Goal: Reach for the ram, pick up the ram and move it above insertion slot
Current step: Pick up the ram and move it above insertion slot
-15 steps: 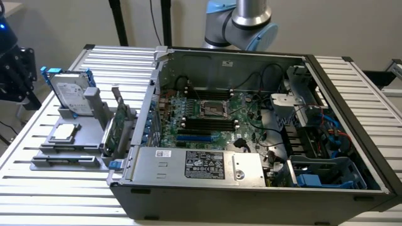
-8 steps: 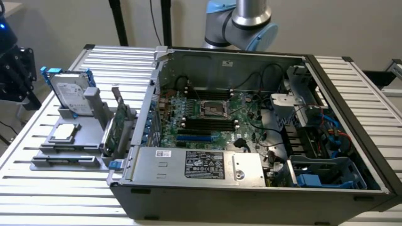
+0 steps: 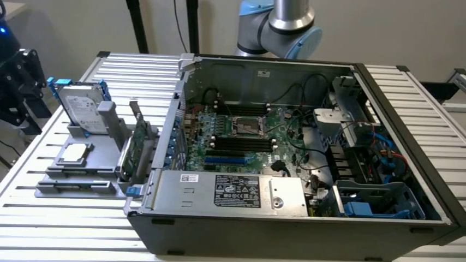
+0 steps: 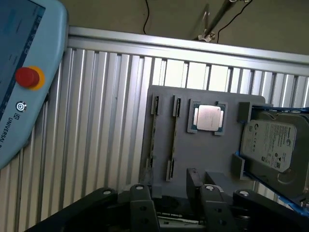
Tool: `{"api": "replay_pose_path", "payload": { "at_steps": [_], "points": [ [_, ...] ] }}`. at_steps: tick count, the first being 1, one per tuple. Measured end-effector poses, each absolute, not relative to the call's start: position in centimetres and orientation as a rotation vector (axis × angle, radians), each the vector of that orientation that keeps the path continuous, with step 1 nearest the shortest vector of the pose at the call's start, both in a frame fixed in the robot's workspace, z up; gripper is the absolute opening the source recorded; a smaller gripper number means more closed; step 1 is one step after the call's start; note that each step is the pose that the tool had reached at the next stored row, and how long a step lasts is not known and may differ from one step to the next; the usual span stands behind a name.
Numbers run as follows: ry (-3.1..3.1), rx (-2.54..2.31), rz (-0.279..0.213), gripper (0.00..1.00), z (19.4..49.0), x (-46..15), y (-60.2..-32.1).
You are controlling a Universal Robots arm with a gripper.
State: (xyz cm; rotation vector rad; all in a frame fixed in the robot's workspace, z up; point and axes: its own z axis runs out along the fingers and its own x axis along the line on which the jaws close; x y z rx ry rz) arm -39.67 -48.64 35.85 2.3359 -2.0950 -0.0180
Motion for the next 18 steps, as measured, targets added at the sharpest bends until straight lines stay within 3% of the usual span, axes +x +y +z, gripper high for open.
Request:
{"api": "replay_pose_path", "payload": {
  "at_steps": [1,2,18],
  "points": [
    [-2.095,2.336,-0.018,0.42,35.8,-39.7,-48.6],
    [-2.095,2.336,-0.018,0.48,35.8,-39.7,-48.6],
    [-2.106,2.328,-0.017,0.48,33.2,-39.7,-49.1]
  ]
}}
